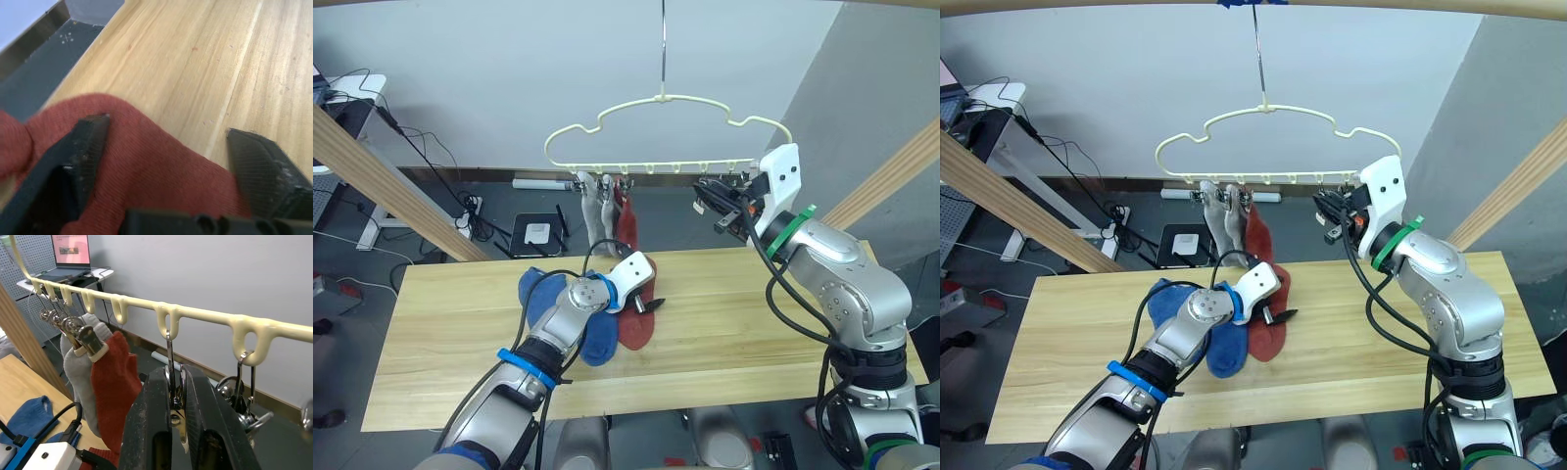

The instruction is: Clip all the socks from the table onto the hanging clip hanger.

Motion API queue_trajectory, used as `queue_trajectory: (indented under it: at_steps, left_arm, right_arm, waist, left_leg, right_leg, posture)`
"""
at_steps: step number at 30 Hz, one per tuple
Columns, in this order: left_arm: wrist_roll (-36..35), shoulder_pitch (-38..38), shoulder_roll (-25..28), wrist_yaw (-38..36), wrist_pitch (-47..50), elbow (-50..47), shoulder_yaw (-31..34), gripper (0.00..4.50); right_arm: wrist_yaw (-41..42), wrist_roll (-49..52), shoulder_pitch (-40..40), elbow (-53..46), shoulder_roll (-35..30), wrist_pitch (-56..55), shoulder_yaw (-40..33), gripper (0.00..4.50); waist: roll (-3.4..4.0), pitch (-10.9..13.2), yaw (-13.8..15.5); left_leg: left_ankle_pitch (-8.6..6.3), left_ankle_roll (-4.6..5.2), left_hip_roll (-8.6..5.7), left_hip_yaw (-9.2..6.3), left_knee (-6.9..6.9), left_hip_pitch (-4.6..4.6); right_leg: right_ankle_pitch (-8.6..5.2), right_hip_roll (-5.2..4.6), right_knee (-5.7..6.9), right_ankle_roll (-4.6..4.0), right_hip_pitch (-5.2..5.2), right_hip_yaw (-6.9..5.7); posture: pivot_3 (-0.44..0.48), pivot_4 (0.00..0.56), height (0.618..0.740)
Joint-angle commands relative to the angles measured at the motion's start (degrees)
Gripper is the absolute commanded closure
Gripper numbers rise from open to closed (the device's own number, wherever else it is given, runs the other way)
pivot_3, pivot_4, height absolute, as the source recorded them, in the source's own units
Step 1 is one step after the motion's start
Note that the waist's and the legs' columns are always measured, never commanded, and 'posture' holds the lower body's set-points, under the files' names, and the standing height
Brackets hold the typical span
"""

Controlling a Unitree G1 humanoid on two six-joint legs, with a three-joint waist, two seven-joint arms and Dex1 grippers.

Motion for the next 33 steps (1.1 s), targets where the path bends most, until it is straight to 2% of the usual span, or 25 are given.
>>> queue_trajectory:
  at_steps: [1,7,11,17,22,26,33]
  left_arm:
    - [2.0,1.1,0.4,-0.7,-1.8,1.1,-0.9,1.52]
    - [0.3,2.9,-0.1,-1.7,-4.3,-1.2,0.8,3.34]
    - [-2.0,4.8,-1.0,-2.1,-5.5,-4.3,2.2,4.39]
    - [-6.3,7.6,-1.6,-3.7,-6.0,-11.9,5.2,4.46]
    - [-10.3,11.7,0.3,-6.5,-9.1,-22.2,7.3,4.46]
    - [-11.1,16.2,4.6,-8.4,-18.1,-31.0,8.5,4.46]
    - [-6.7,18.2,5.8,-1.5,-36.4,-33.8,12.0,4.46]
  right_arm:
    - [-0.6,0.5,0.2,-1.6,-0.4,0.8,-1.0,4.45]
    - [-1.0,0.4,0.1,-1.1,-0.2,0.5,-1.2,4.45]
    - [-1.2,0.3,0.1,-0.8,-0.3,0.2,-1.2,4.45]
    - [-0.8,0.1,0.0,0.2,-0.5,-0.4,-1.1,4.45]
    - [-0.1,1.7,-0.1,0.7,-1.1,1.2,-2.1,4.45]
    - [0.8,7.3,-1.0,1.6,-2.1,8.1,-5.6,4.45]
    - [-2.1,18.3,-3.1,3.0,-2.0,24.3,-12.6,4.45]
  waist:
    - [0.00,0.0,-0.1]
    - [0.00,0.0,-0.2]
    - [0.00,0.0,-0.2]
    - [0.00,0.0,-0.1]
    - [0.00,0.0,-0.1]
    - [0.00,0.0,-0.1]
    - [0.00,0.0,0.6]
  left_leg:
    - [0.00,0.00,0.00,0.00,0.01,0.00]
    - [0.00,0.00,0.00,-0.01,0.03,0.00]
    - [0.00,0.01,0.00,-0.01,0.02,-0.01]
    - [0.00,0.00,0.00,-0.02,0.03,-0.01]
    - [0.00,0.00,0.00,-0.01,0.01,0.00]
    - [0.00,0.00,0.02,-0.01,0.00,0.00]
    - [0.01,0.01,-0.01,-0.03,0.05,0.04]
  right_leg:
    - [0.00,0.00,0.00,0.00,0.00,0.00]
    - [0.00,0.00,0.01,0.01,0.01,0.00]
    - [0.00,0.00,0.01,0.00,0.01,0.00]
    - [0.00,-0.01,0.01,0.01,0.01,0.00]
    - [0.00,-0.01,0.01,0.00,0.01,0.02]
    - [0.00,-0.01,-0.01,0.00,0.01,0.03]
    - [0.01,-0.03,-0.06,-0.01,0.16,0.02]
  posture:
    - [-0.223,0.311,0.740]
    - [-0.221,0.314,0.740]
    - [-0.216,0.317,0.740]
    - [-0.207,0.320,0.740]
    - [-0.209,0.319,0.740]
    - [-0.205,0.320,0.740]
    - [-0.202,0.315,0.740]
